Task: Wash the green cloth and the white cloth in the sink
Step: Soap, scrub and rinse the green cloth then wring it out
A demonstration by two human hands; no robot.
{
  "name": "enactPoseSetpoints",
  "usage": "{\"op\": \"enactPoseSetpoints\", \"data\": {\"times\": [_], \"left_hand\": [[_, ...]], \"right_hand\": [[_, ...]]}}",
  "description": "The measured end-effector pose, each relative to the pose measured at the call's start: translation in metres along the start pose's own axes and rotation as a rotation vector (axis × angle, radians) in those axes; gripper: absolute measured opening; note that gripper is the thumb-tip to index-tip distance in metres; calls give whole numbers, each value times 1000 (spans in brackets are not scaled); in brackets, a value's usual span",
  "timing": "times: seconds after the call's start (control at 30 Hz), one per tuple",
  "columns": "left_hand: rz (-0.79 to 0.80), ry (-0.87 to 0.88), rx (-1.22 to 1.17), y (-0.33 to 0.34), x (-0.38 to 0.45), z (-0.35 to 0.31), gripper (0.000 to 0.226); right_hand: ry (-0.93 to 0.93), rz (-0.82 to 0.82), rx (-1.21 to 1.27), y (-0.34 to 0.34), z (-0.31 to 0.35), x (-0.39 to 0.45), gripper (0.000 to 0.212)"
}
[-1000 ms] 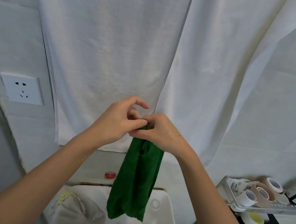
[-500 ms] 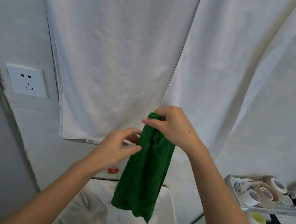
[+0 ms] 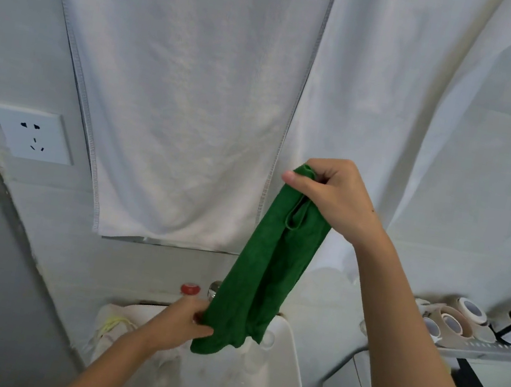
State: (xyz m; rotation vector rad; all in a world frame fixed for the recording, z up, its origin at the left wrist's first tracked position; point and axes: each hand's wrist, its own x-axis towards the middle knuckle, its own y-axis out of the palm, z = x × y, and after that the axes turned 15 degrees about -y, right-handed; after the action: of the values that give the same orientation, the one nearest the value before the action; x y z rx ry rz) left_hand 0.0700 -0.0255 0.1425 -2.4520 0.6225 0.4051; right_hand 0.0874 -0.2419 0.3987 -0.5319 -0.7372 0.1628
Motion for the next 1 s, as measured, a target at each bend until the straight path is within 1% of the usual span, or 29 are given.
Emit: {"op": "enactPoseSetpoints", "data": {"times": [0.1, 0.17, 0.27, 0.37, 0.47, 0.6, 0.67, 0.73, 0.83, 0.87, 0.97, 1.0], "left_hand": [[-96, -87, 170, 8, 6, 28, 12], [-168, -122, 211, 9, 7, 37, 10], [-268, -112, 124, 1, 6, 39, 17], [-372, -88, -7, -19, -1, 24, 27], [-490, -10, -160, -40, -14, 4, 22], [-632, 122, -295, -75, -32, -22, 21], [-670, 176, -287, -96, -38, -37, 26], [-690, 236, -222, -115, -45, -52, 31], [-730, 285, -140, -141, -57, -74, 37], [-742, 294, -121, -148, -61, -81, 38], [-779, 319, -66, -169, -74, -97, 39], [-790, 321, -64, -175, -79, -100, 39]], "right_hand": [[6, -34, -1, -4, -2, -2, 49], [9, -68, -3, -5, -5, -3, 47], [16, -100, -7, -8, -9, -6, 44], [31, -126, -36, -11, -14, -11, 45], [53, -152, -72, -16, -22, -18, 48], [116, -148, -91, -20, -32, -30, 41], [154, -142, -110, -22, -36, -36, 39], [173, -140, -196, -21, -40, -41, 39], [160, -208, -308, -17, -45, -44, 33], [151, -229, -290, -16, -46, -44, 33], [160, -339, -155, -15, -49, -47, 45], [167, -379, -152, -17, -49, -48, 48]]}}
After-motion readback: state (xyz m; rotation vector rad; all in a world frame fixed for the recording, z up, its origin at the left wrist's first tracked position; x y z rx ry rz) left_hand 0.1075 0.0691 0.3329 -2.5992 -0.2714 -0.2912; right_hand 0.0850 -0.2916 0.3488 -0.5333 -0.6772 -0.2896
